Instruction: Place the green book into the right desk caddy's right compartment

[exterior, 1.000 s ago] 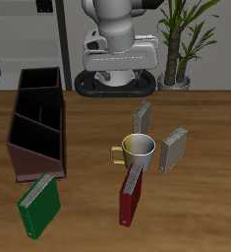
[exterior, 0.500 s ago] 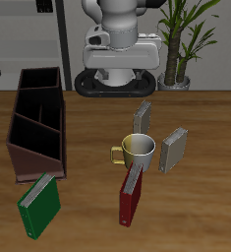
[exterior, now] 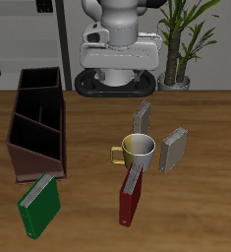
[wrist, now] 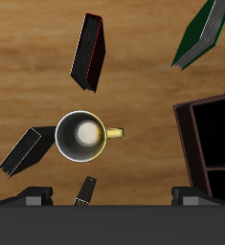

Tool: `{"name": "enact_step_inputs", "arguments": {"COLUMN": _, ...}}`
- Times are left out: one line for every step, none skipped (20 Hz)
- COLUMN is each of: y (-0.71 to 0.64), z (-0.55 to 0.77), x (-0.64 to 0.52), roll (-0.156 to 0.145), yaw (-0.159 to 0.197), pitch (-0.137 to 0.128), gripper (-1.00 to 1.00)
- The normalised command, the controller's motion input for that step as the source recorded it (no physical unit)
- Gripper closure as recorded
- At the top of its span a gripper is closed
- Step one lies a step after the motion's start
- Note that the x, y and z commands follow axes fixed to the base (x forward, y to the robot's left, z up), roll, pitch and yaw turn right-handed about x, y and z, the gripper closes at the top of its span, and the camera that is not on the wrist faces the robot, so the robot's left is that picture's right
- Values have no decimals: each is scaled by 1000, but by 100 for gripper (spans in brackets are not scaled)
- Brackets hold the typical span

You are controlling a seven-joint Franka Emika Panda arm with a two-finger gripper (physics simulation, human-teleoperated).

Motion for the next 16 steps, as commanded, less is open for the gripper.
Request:
{"name": "enact_step_inputs", "arguments": {"y": -174, "z": 119, "x": 430, "roll": -12, "yaw": 13, "pitch": 0, "gripper": -100}}
{"name": "enact_step_inputs", "arguments": {"y": -304, "z": 112, "x": 753, "roll": 118, "yaw": 94, "pitch": 102, "gripper": -100}}
{"name": "enact_step_inputs", "arguments": {"y": -261, "z": 92, "x": 318, "roll": -108, "yaw": -88, "pitch": 23, "gripper": -100}}
{"name": "enact_step_inputs", "arguments": {"y": -19, "z": -1, "x": 9, "roll": 0, "yaw": 0, "pitch": 0, "gripper": -100}}
{"name": "enact_step_inputs", "arguments": {"y": -2, "z": 92, "x": 458, "roll": 196, "yaw": 109, "pitch": 10, "gripper": -100}}
{"name": "enact_step_inputs", "arguments": {"y": -396, "z": 87, "x": 534, "roll": 96, "yaw": -103, "pitch": 161, "gripper": -100}}
{"name": "enact_step_inputs", "arguments": {"y": -214, "z": 78, "x": 399, "roll": 32, "yaw": -110, "pitch": 54, "gripper": -100}}
{"name": "enact_step_inputs", "arguments": {"y": 15, "z": 134, "x": 368, "roll": 200, "yaw": 205, "pitch": -57, "gripper": -100}}
{"name": "enact_step_inputs", "arguments": {"y": -329, "z": 26, "x": 471, "roll": 23, "yaw": 197, "pitch": -11, "gripper": -100}}
{"name": "enact_step_inputs", "arguments": {"y": 0, "z": 0, "x": 0, "roll": 0, "yaw": 0, "pitch": 0, "gripper": -100}}
{"name": "enact_step_inputs", "arguments": {"y": -192, "z": -28, "x": 323, "roll": 8, "yaw": -65, "pitch": 57, "gripper": -100}}
{"name": "enact_step_inputs", "arguments": {"y": -439, "z": 48, "x": 951, "roll": 188, "yaw": 289, "pitch": 10, "gripper": -100}}
{"name": "enact_step_inputs", "arguments": {"y": 30, "z": 12, "x": -34, "roll": 0, "yaw": 0, "pitch": 0, "gripper": -100}}
{"name": "enact_step_inputs", "arguments": {"y": -620, "z": 132, "x": 570, "roll": -159, "yaw": -149, "pitch": -44, "gripper": -100}}
{"name": "enact_step_inputs", "arguments": {"y": 48, "z": -21, "x": 238, "roll": 226, "yaw": 53, "pitch": 34, "gripper": -100}}
{"name": "enact_step_inputs", "arguments": {"y": -794, "z": 129, "x": 608, "roll": -164, "yaw": 95, "pitch": -3, "gripper": -100}}
